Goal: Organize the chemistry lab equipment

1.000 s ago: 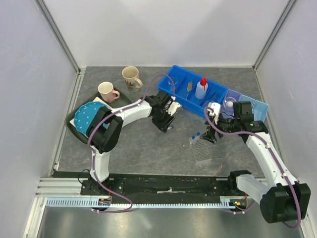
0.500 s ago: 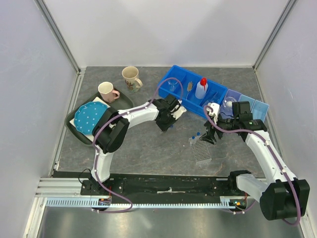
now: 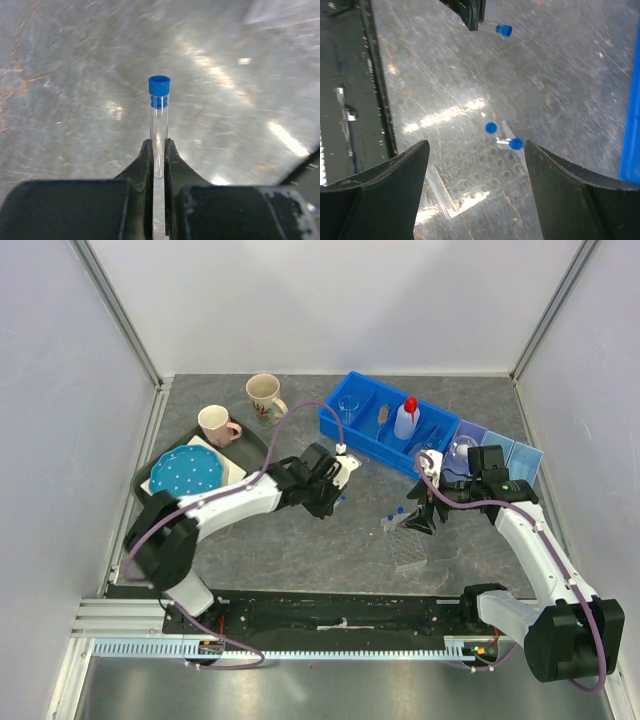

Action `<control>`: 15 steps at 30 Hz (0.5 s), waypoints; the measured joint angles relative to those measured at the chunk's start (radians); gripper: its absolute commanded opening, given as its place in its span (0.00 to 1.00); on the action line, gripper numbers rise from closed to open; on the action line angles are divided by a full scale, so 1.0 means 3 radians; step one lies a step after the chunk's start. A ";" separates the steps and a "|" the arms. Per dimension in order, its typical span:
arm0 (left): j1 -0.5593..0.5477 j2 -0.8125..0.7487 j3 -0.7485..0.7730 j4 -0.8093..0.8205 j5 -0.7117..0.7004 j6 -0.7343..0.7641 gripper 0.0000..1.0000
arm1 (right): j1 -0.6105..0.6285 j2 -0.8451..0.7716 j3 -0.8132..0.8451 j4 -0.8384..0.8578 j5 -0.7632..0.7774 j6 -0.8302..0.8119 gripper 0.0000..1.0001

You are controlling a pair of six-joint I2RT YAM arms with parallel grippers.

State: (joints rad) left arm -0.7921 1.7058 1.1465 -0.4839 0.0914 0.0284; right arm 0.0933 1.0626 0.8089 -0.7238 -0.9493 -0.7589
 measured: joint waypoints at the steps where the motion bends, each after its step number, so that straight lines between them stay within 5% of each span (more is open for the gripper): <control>1: -0.0033 -0.0202 -0.0130 0.0097 0.0081 -0.0064 0.02 | 0.0000 0.0000 0.0000 -0.0025 -0.0107 -0.0023 0.88; 7: -0.0446 -0.1088 -0.0757 0.0924 0.0561 -0.0443 0.02 | 0.0004 0.0041 0.0027 -0.0238 -0.0800 -0.0132 0.89; 15: -0.0704 -0.1376 -0.1205 0.1680 0.0777 -0.0970 0.02 | 0.0027 0.0657 0.0604 -0.1052 -0.1301 -0.0379 0.84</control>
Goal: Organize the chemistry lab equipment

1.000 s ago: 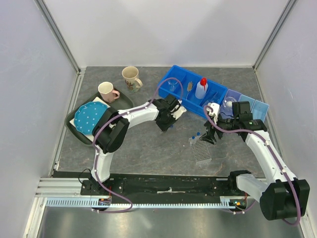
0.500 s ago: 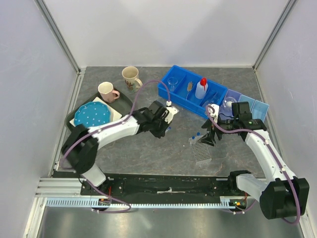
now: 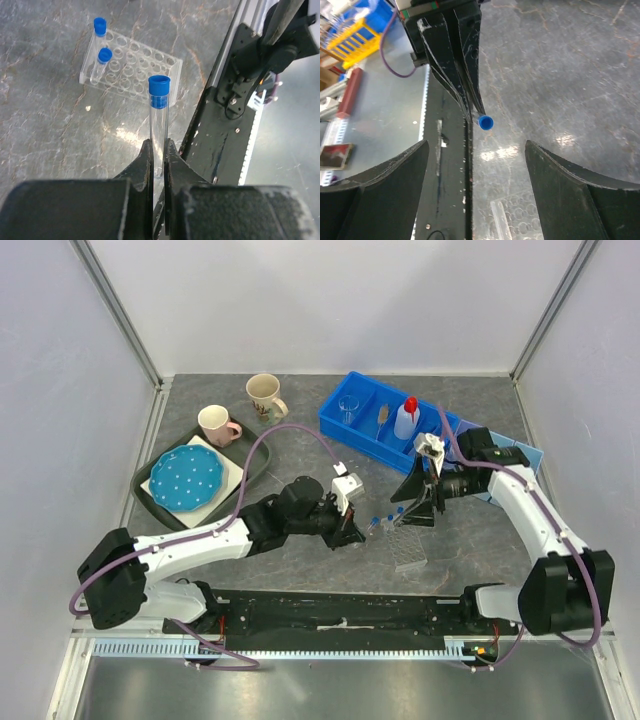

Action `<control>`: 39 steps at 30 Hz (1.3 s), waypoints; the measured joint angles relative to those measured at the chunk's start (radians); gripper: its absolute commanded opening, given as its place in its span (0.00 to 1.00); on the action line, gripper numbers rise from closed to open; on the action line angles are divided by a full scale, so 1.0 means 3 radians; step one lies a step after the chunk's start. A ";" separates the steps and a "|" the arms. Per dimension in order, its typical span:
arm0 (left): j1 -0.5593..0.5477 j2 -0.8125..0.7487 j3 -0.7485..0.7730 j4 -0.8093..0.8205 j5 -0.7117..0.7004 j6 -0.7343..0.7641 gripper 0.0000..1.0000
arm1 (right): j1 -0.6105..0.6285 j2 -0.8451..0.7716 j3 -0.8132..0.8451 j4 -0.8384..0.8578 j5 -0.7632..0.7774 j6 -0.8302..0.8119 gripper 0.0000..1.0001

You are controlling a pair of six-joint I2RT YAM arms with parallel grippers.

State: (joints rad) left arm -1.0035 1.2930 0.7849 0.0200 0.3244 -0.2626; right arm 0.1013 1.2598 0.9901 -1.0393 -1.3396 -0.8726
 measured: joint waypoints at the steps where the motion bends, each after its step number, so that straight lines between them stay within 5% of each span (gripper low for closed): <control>1: -0.0010 -0.0003 -0.0010 0.0060 0.0000 -0.0052 0.02 | 0.0009 0.0080 0.0090 -0.0135 -0.0034 -0.0060 0.82; 10: -0.0118 0.0000 -0.0010 0.0379 -0.0018 -0.0313 0.02 | 0.0271 0.0609 0.0253 -0.0893 -0.0134 -0.0548 0.73; 22: -0.0184 0.0137 -0.0008 0.0619 -0.0033 -0.0498 0.02 | 0.0430 0.0710 0.0276 -0.1035 -0.0139 -0.0721 0.65; 30: -0.0216 0.0207 -0.0001 0.0647 -0.0100 -0.0532 0.02 | 0.0435 0.0716 0.0331 -0.1036 -0.0144 -0.0776 0.51; 39: -0.0219 0.0210 0.0004 0.0711 -0.0122 -0.0544 0.02 | 0.0435 0.0687 0.0329 -0.1030 -0.0085 -0.0713 0.57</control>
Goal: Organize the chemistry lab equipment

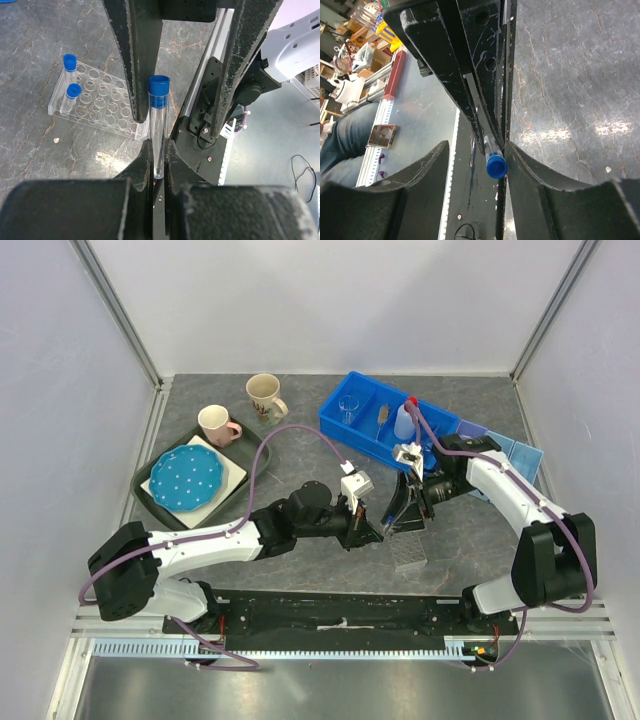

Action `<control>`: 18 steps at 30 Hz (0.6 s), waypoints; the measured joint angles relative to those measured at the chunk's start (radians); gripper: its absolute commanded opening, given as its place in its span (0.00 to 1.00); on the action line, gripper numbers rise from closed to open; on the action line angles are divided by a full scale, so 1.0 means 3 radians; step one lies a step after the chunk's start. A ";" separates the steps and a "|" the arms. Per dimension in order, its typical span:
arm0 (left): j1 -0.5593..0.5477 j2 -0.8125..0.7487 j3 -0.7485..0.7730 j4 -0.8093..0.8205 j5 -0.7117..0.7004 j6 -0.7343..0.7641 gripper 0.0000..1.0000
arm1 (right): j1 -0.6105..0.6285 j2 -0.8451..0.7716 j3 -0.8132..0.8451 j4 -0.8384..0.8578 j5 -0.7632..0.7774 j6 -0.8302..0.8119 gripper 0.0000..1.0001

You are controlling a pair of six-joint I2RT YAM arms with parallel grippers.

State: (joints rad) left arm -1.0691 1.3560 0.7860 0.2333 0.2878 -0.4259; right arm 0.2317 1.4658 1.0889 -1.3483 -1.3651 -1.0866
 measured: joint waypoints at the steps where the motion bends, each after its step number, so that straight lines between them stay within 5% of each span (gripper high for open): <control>1: 0.0000 0.0003 0.0000 0.0019 -0.0001 -0.0006 0.02 | 0.0000 -0.0033 -0.0011 0.0038 0.0025 0.0092 0.57; 4: 0.0000 0.0004 0.0000 0.0033 -0.0003 -0.0015 0.02 | 0.0010 -0.0267 -0.0181 0.0538 0.0156 0.0739 0.60; 8: 0.0000 0.0005 0.0000 0.0042 -0.0005 -0.0017 0.02 | 0.0139 -0.0900 -0.0823 0.1865 0.0477 0.2085 0.59; 18: 0.0005 0.0023 0.0000 0.0064 -0.0045 -0.0018 0.02 | 0.0240 -0.1134 -0.0997 0.2870 0.0601 0.3155 0.54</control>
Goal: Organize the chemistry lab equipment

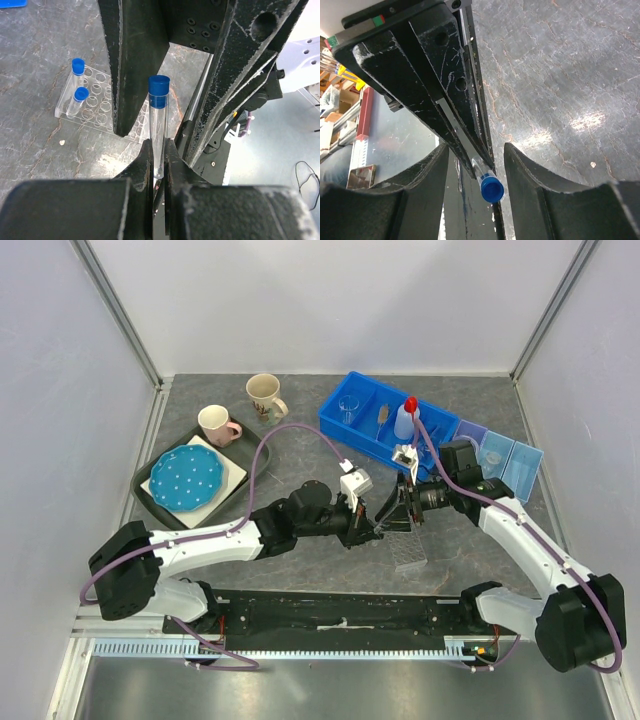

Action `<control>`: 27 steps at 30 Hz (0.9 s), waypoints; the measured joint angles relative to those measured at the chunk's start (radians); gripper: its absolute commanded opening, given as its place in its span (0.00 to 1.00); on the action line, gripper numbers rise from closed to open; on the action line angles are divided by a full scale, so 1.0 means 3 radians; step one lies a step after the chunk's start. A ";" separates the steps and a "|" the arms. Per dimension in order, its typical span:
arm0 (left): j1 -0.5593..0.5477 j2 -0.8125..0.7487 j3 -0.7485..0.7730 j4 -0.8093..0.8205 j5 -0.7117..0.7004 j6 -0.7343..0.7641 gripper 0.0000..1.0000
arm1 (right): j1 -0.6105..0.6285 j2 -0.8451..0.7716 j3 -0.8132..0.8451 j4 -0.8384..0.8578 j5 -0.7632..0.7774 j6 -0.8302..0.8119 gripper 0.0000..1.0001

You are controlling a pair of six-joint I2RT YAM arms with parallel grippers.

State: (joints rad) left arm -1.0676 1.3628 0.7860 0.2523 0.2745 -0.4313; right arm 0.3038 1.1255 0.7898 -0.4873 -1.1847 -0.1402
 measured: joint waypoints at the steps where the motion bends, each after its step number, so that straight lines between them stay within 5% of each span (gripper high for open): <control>1: 0.0000 0.0000 0.0000 0.0000 -0.0014 -0.0001 0.02 | 0.0000 0.0005 0.0000 0.0017 -0.0001 0.0028 0.54; 20: -0.0020 -0.0151 -0.0233 0.0113 -0.0097 -0.0009 0.02 | -0.0154 -0.0009 -0.0001 0.0141 -0.0086 0.0132 0.52; 27: -0.0020 -0.0160 -0.0244 0.0252 -0.0095 -0.0045 0.02 | -0.0154 0.0005 -0.0034 0.0155 -0.0102 0.0134 0.43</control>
State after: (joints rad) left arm -1.0737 1.3148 0.7128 0.3279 0.2459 -0.4446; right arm 0.2577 1.1271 0.7795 -0.4408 -1.2152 -0.1001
